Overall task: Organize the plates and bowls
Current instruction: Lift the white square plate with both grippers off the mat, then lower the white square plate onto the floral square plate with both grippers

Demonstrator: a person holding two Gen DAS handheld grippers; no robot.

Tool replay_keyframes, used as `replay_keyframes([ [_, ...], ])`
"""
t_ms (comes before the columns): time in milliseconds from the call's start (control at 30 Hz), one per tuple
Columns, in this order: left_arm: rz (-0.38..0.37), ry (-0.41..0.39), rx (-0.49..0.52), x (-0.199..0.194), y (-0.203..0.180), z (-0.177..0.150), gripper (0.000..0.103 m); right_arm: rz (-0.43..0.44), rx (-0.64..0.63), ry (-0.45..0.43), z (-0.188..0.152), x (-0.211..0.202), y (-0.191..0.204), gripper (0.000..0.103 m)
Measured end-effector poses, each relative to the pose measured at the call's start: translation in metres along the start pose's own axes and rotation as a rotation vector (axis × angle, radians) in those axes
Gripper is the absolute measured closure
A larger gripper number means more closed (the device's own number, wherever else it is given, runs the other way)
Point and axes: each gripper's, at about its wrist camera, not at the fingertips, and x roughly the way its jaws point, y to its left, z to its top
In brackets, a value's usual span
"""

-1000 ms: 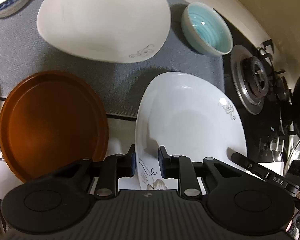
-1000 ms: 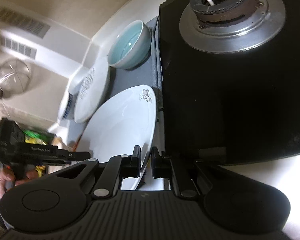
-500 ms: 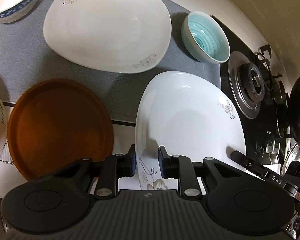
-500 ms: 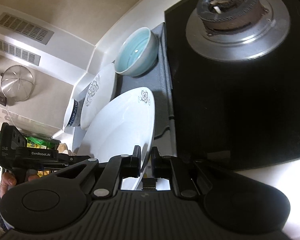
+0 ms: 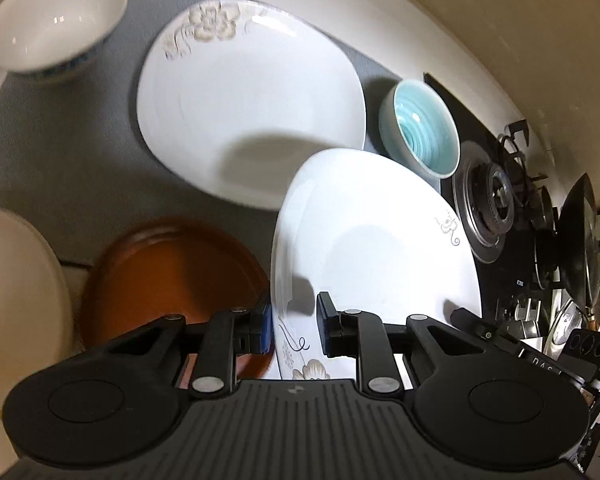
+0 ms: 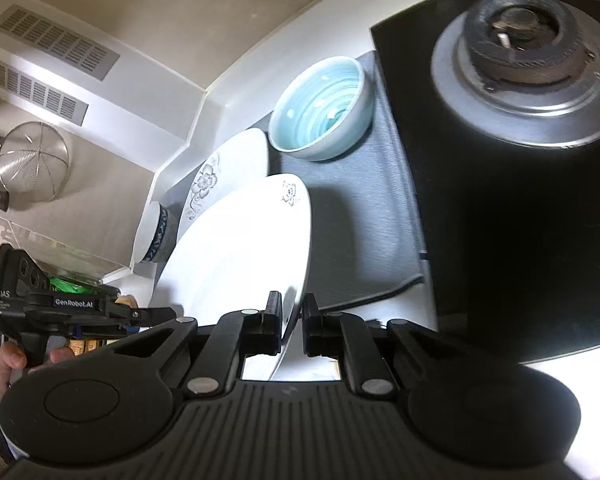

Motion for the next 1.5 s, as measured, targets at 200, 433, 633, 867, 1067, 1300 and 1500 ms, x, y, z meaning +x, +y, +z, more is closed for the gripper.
replay_keyframes([
  [200,-0.011,-0.007,0.015,-0.014,0.018,0.017,0.079,-0.022,-0.004,-0.018,0.002,0.015,0.027,0.092],
  [433,-0.021,0.009,0.023,-0.021,0.044,0.043,0.079,-0.069,-0.022,-0.042,0.009,0.040,0.059,0.092],
  [633,-0.017,0.025,0.045,-0.021,0.065,0.067,0.079,-0.109,-0.011,-0.068,0.014,0.067,0.077,0.092],
  [867,0.005,0.034,0.031,-0.011,0.085,0.089,0.079,-0.132,-0.006,-0.069,0.020,0.095,0.088,0.092],
  [1067,0.024,0.001,0.014,-0.004,0.089,0.103,0.079,-0.135,-0.013,-0.032,0.030,0.116,0.082,0.092],
  [1300,0.061,-0.009,-0.011,0.006,0.091,0.115,0.079,-0.141,-0.039,-0.005,0.044,0.135,0.081,0.091],
  [1500,0.079,-0.011,-0.016,0.017,0.089,0.119,0.079,-0.144,-0.044,0.001,0.052,0.141,0.074,0.091],
])
